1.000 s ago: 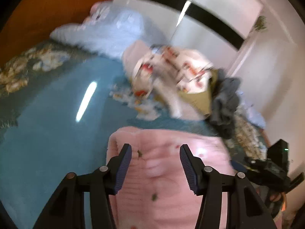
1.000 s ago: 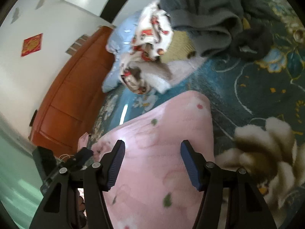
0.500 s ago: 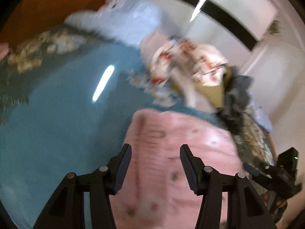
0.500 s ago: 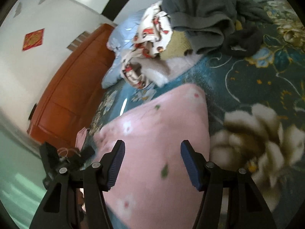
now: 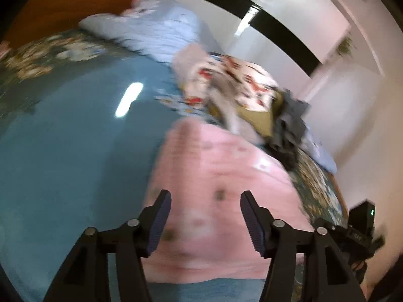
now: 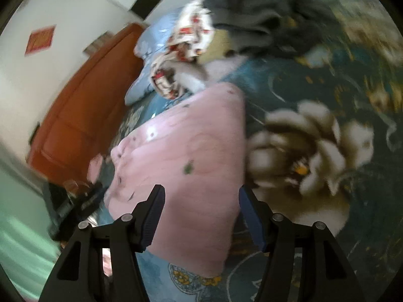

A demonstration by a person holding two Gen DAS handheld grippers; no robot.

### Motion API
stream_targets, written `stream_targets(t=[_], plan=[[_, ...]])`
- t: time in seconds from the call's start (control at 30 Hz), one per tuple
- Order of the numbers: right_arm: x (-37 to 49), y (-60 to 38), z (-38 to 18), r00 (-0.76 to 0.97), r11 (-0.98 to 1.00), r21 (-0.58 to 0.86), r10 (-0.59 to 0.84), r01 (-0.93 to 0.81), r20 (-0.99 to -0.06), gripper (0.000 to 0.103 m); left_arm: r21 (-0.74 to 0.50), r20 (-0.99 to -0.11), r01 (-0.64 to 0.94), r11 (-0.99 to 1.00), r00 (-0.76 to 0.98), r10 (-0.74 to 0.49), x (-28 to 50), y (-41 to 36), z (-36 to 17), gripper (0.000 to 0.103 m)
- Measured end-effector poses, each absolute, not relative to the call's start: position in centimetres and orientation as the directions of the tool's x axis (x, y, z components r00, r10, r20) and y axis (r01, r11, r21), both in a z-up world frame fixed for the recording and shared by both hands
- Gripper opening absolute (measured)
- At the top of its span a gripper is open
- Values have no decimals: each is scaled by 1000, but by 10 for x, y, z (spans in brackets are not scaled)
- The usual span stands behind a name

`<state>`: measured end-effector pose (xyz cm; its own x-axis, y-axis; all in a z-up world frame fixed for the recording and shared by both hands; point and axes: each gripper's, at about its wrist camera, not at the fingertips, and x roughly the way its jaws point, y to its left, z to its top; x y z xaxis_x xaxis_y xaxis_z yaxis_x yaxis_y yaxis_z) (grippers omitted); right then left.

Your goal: Fold clothes

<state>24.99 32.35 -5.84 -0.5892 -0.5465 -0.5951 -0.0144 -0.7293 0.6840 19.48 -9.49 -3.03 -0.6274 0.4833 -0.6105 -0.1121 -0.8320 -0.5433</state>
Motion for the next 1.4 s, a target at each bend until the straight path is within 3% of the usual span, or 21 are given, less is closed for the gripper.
stream_targets(t=[0.07, 0.13, 0.4, 0.93, 1.03, 1.4], plan=[[247, 333, -79, -572, -655, 752, -589, -76, -571, 62, -594, -609, -71, -801, -611, 506, 191, -107, -43, 65], [246, 338, -97, -571, -571, 812, -630, -119, -526, 71, -645, -597, -64, -762, -581, 553, 185, -110, -53, 72], [237, 330, -95, -578, -552, 830, -653, -80, -490, 72, -815, -510, -11, -579, -461, 726, 159, -119, -95, 79], [172, 305, -102, -504, -556, 831, -712, -20, -488, 72, -772, -569, -110, -626, -319, 758, 109, -83, -96, 79], [158, 305, -104, -481, -550, 835, -726, -22, -491, 72, -762, -582, -131, -634, -291, 760, 103, -77, -96, 83], [180, 291, -98, -518, -642, 764, -676, 65, -525, 72, -710, -575, -226, -667, -361, 735, 119, -72, -93, 86]])
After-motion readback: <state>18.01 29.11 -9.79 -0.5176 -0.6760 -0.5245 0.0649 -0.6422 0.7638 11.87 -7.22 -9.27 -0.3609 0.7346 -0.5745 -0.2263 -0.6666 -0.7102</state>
